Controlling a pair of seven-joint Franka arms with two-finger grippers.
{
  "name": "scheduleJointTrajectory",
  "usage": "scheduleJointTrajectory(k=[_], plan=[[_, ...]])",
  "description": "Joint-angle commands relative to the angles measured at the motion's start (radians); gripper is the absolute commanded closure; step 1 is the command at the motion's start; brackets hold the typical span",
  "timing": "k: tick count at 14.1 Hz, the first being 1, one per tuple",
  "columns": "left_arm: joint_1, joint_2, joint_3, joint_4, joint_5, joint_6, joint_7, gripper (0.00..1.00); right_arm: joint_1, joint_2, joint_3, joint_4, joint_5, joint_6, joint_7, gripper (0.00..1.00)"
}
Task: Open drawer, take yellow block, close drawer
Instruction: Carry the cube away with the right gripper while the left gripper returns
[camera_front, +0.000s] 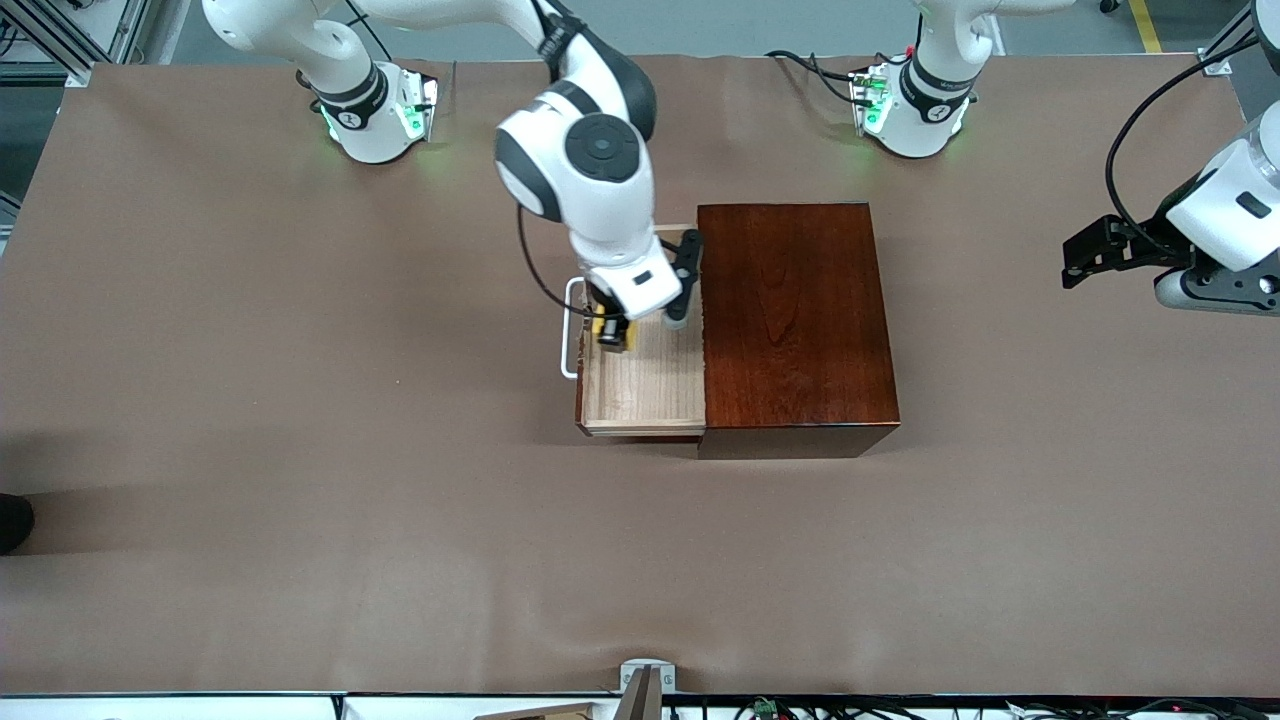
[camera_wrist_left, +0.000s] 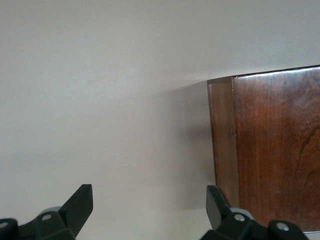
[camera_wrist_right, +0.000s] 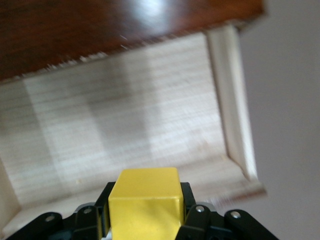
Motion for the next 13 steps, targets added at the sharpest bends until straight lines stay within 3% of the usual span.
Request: scheduleJointTrajectory(k=[1,4,7,10,13], plan=[[-0.01,0.007,-0.01,0.021,-0.017,0.002,0.003,0.0,-0.058,-0.099,0.014,-0.025,0.006,-0.08,0.144,1.0],[-0.013,0.007,-0.087,0.023,-0.017,0.003,0.003,0.0,-0.127,-0.165,0.014,-0.029,0.006,-0.149,0.207,1.0],[-0.013,0.007,-0.211,0.023,-0.017,0.015,-0.001,0.0,-0.232,-0.243,0.014,-0.078,0.006,-0.182,0.21,1.0],[-0.021,0.021,-0.286,0.021,-0.037,0.02,-0.003,0.0,-0.383,-0.308,0.014,-0.147,0.006,-0.182,0.21,1.0],[-0.036,0.053,-0.398,0.034,-0.029,0.034,0.023,0.0,-0.526,-0.31,0.014,-0.172,0.007,-0.179,0.21,1.0]])
